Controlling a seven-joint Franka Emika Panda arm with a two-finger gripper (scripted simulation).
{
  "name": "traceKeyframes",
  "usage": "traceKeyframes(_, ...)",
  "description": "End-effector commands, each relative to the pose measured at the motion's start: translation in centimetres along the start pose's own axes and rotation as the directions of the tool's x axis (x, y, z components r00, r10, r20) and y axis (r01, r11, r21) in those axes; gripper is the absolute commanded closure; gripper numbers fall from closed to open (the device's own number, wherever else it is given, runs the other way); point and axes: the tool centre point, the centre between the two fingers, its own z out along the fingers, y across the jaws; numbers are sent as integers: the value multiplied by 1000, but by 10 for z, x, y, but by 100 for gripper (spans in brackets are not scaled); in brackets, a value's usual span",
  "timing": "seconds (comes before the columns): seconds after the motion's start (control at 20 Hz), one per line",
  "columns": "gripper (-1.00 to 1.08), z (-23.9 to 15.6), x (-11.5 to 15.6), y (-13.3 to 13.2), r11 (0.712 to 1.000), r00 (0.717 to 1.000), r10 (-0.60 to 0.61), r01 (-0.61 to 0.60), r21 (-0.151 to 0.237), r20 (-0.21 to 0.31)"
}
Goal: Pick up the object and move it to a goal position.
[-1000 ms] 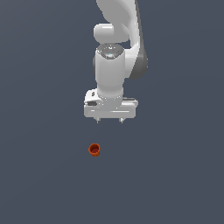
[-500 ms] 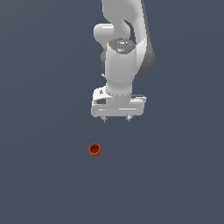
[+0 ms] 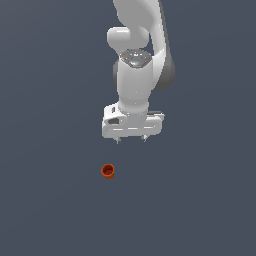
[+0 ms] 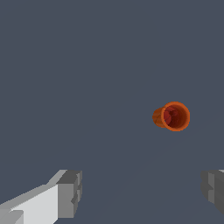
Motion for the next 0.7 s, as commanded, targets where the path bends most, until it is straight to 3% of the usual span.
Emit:
traceKeyframes(0.0,-92,5,3,4,1000,1000,-29,29,0,5)
traceKeyframes(0.35,-92,25,15,22,988,988,-152,152,5,26)
traceKeyframes(0.65,-92,49,26,42,960,959,-279,279,18,44)
